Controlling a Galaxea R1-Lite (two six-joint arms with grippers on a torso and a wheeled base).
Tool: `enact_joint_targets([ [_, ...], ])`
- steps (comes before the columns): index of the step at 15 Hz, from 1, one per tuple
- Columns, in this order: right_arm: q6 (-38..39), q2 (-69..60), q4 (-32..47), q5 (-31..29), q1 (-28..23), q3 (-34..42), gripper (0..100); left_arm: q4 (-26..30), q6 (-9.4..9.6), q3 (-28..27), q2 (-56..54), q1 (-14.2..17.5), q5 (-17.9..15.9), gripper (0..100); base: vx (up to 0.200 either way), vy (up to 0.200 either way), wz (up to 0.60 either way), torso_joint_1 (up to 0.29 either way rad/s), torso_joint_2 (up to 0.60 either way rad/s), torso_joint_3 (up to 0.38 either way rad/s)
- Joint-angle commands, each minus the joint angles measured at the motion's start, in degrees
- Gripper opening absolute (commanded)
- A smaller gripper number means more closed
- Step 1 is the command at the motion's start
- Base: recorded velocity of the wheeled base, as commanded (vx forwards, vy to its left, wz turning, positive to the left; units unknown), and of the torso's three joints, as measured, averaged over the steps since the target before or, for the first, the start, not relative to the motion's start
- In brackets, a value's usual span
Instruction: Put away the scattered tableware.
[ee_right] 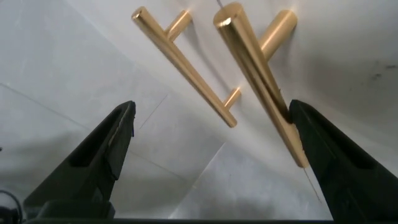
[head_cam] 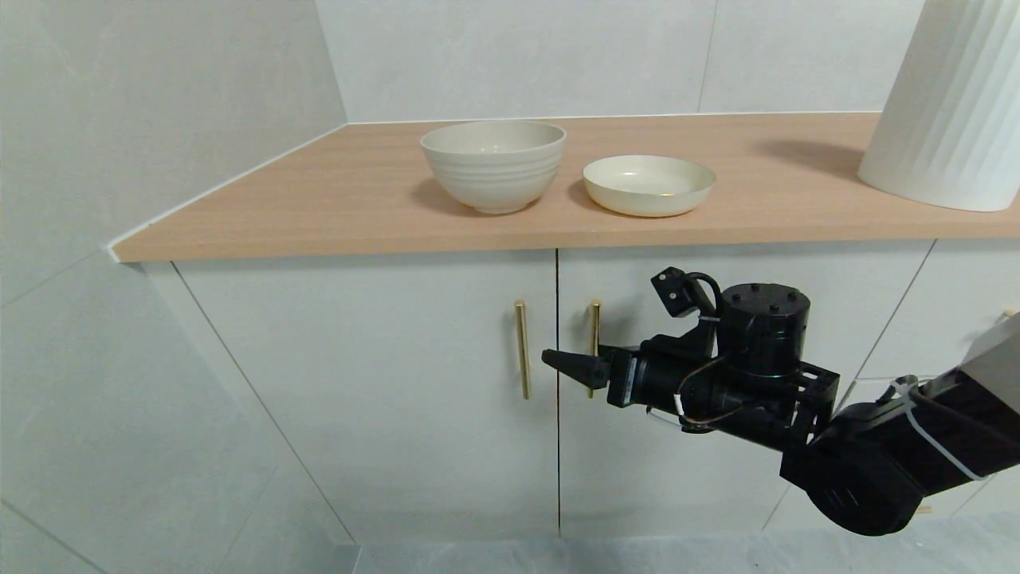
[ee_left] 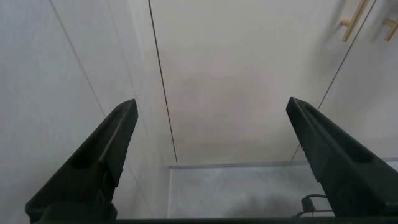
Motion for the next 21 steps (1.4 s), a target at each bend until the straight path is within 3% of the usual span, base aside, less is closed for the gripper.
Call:
enact_joint_targets([
  [1, 0.1, -2.5, 0.1, 2.2, 1.0, 2.0, 100, 0.0, -0.01, 0.0, 0.0, 0.0, 0.0, 100, 0.000, 0.000, 0.00, 0.000, 0.00, 0.000],
  [13, 0.0, -18.7, 0.5, 14.2, 2.2, 17.0, 100, 0.0, -0.01, 0.0, 0.0, 0.0, 0.0, 100, 0.000, 0.000, 0.00, 0.000, 0.00, 0.000],
  [15, 0.0, -23.8, 0.5, 17.8, 2.3, 22.4, 100, 0.0, -0.01, 0.0, 0.0, 0.0, 0.1, 100, 0.000, 0.000, 0.00, 0.000, 0.00, 0.000],
  [21, 0.0, -24.1, 0.5, 18.9, 2.3, 23.3, 100, -0.1, 0.87, 0.0, 0.0, 0.0, 0.0, 100, 0.000, 0.000, 0.00, 0.000, 0.00, 0.000],
])
